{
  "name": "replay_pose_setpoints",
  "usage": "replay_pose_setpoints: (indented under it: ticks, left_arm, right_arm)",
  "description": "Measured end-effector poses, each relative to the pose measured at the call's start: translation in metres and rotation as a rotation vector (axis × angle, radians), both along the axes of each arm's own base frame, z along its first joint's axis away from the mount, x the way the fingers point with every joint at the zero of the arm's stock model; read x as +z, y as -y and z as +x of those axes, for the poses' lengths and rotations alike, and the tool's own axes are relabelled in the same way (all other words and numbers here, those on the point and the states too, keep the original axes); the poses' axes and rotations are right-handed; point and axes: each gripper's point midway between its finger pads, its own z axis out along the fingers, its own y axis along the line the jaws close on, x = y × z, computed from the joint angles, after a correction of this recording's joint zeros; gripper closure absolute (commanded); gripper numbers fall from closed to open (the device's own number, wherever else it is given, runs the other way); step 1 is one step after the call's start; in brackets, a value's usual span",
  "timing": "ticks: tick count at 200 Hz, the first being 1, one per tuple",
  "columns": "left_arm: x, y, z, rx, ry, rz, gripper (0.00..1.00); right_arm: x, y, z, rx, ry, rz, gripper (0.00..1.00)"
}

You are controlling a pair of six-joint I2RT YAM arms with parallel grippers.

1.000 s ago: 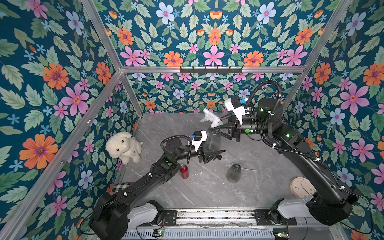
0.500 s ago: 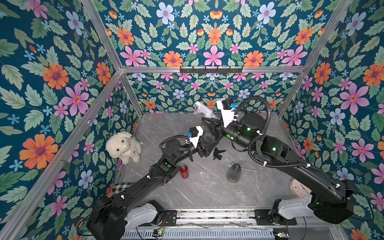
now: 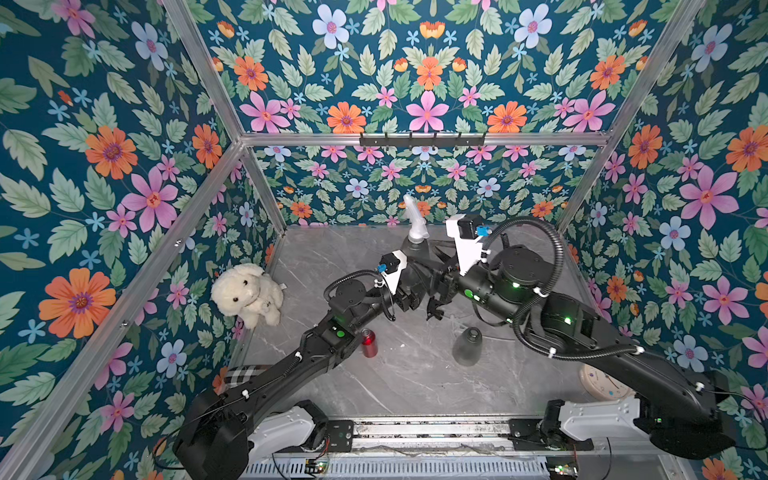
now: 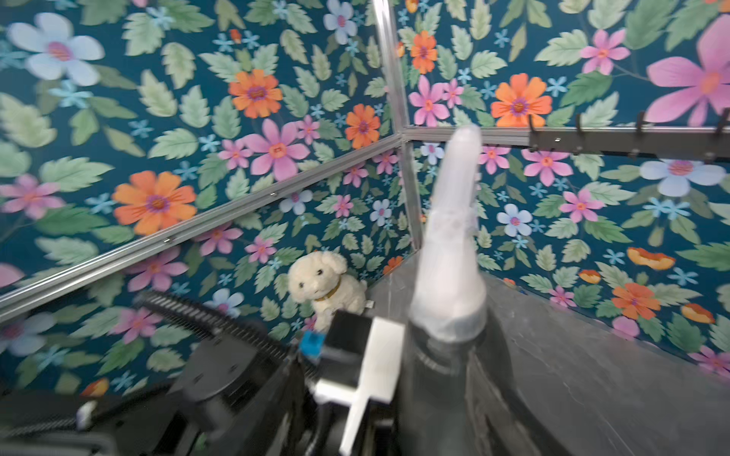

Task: Attach spray nozzles to spray bottles
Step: Screw the spray nozzle on the spray bottle.

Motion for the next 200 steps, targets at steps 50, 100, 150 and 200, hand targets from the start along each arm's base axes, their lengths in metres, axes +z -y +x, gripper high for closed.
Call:
replay_pose_setpoints:
  ticks: [50,100,150,200]
  left_arm:
    - [0.000,0.003,-0.013,-0.142,0.004,-0.011,1.00]
    - [0.000,0.014,-0.039,-0.378,-0.023,-0.030,1.00]
    - [0.003,0.018,-0.060,-0.509,-0.020,-0.029,1.00]
    - [0.002,0.020,-0.071,-0.580,-0.026,-0.022,1.00]
  right_arm:
    - [0.008,0.063,0.030,0.150,-0.016,0.033,0.49]
    - [0.001,0.037,0.003,0.521,-0.042,-0.013,0.56]
    - [0.001,0.028,0.002,0.607,-0.039,-0.030,0.56]
    - [0.000,0.024,0.008,0.613,-0.038,-0.042,0.47]
